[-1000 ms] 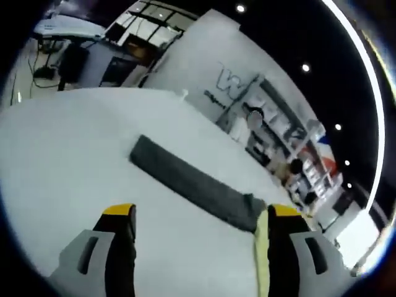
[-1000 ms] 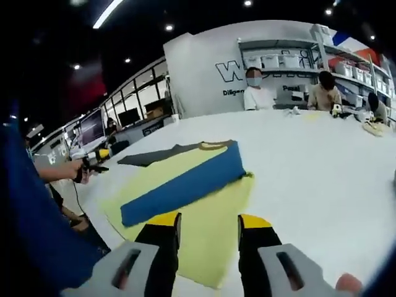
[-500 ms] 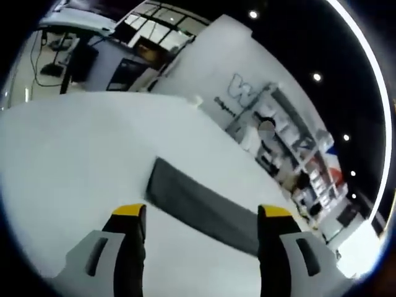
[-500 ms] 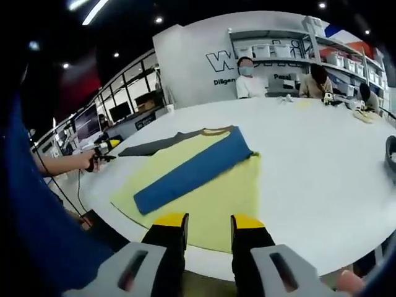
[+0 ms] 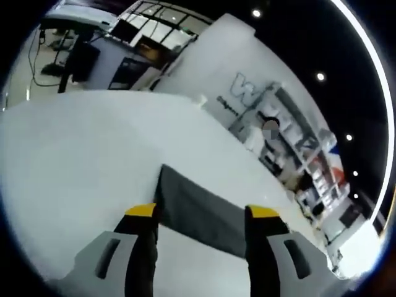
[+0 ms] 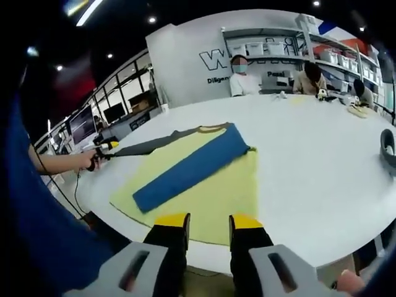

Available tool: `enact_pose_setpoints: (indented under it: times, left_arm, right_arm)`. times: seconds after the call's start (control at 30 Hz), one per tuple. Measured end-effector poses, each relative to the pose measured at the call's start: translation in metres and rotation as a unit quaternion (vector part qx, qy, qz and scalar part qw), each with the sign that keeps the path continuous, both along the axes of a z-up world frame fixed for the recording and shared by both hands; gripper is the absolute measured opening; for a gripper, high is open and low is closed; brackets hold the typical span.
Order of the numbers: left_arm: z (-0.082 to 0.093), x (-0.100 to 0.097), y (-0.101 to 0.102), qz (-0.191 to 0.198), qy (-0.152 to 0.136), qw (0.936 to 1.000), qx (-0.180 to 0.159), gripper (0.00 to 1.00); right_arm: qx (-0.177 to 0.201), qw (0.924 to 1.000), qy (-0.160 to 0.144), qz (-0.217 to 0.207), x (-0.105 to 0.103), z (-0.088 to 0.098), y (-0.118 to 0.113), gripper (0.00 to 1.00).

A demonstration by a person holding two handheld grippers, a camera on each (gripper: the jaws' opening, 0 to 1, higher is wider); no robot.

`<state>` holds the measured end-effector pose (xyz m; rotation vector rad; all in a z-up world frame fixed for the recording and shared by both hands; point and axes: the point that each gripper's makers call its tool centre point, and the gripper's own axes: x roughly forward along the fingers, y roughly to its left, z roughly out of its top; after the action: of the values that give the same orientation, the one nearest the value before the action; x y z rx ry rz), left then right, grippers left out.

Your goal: Fold the garment on the visible template until the final outline fits inside the template.

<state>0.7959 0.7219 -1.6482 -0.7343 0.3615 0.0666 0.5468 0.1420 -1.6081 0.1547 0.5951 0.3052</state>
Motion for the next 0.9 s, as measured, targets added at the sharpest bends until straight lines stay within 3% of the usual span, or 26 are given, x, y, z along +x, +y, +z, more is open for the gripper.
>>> enact_pose_setpoints:
  times: [0.3,0.5,0.63,0.73,0.8,0.9]
  left_arm:
    - [-0.007,0.019,-0.003,-0.007,-0.007,0.9998,-0.015,0.39]
    - [-0.013,0.020,0.022,0.035,0.004,0.9994,-0.004,0.25]
    - [-0.014,0.020,0.025,0.044,0.006,0.9990,-0.002,0.21]
    - [-0.017,0.023,0.034,0.054,0.009,0.9985,0.010,0.14]
    - [-0.015,0.021,0.046,0.076,0.008,0.9960,0.046,0.00]
    - [-0.009,0.026,0.045,0.069,0.000,0.9964,0.050,0.00]
  right_arm:
    - [-0.002,1.0000,0.001,-0.003,0.003,0.003,0.005,0.19]
    - [-0.005,1.0000,0.004,0.001,0.002,0.005,0.009,0.18]
    - [-0.005,1.0000,0.004,0.001,0.000,0.005,0.009,0.18]
    - [-0.007,1.0000,0.005,-0.001,-0.002,0.003,0.007,0.18]
    - [-0.004,1.0000,0.004,-0.003,-0.001,0.004,0.006,0.19]
    - [-0.003,1.0000,0.001,-0.005,0.000,0.005,0.003,0.19]
